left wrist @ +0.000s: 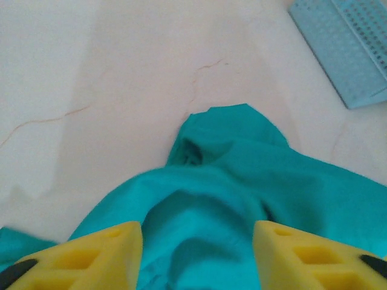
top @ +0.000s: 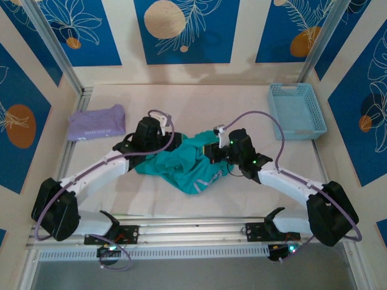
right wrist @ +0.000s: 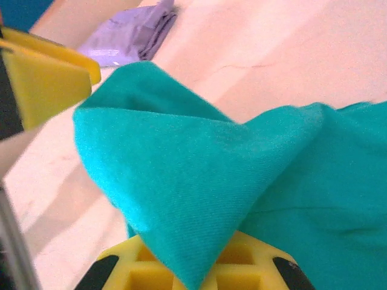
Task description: Fold the inside-out t-shirt
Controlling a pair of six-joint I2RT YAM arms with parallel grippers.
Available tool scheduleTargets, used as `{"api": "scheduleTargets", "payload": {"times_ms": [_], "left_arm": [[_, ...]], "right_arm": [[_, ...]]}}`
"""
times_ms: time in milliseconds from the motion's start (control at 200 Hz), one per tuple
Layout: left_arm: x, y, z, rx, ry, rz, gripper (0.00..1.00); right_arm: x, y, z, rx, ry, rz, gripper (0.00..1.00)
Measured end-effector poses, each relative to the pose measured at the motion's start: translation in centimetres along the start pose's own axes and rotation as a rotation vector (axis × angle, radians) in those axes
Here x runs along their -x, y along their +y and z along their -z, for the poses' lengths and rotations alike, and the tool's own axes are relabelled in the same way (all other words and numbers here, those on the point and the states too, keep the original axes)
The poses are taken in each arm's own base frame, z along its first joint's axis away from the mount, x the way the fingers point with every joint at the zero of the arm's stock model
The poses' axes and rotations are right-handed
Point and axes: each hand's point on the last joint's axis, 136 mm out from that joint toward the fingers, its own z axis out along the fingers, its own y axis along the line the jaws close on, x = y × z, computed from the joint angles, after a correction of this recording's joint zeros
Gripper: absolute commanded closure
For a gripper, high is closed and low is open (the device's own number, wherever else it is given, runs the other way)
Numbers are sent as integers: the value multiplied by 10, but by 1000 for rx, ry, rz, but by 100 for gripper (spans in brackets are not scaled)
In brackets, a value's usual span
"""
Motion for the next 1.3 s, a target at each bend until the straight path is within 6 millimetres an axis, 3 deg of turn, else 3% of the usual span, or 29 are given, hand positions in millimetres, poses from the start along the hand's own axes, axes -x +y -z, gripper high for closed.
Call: {"api": "scheduleTargets", "payload": {"times_ms": [145,250,475,640,690,810,985,1125,1210,1300], "left_arm": [[-32,-16,23,-15,20,-77,30],[-56,-31,22,-53,68,-120,28],[-105,-21,-21,-1,231,-167,26],[-117,-17,-52,25,280,-197,27],[-115,-18,-61,27,280,-205,32],[-107,-22,-79,27,261,-223,62],[-87,-26,-75,-51,212,-178,97],[-44,-37,-29,-223,91,-70,100],[-9,-59,13,-372,-25,-37,100],[13,-86,54,-533,-115,-36,100]], "right_arm": [[-10,1,-5,56,61,-98,100],[-10,-1,-5,73,77,-136,100],[-5,-1,-3,88,77,-156,100],[-5,-2,1,82,81,-164,100],[-4,-2,3,82,77,-164,100],[-2,-1,10,78,71,-158,100],[5,-5,30,34,39,-87,100],[17,4,52,40,-19,18,100],[24,13,61,64,-49,69,99],[26,21,66,97,-59,93,96]]}}
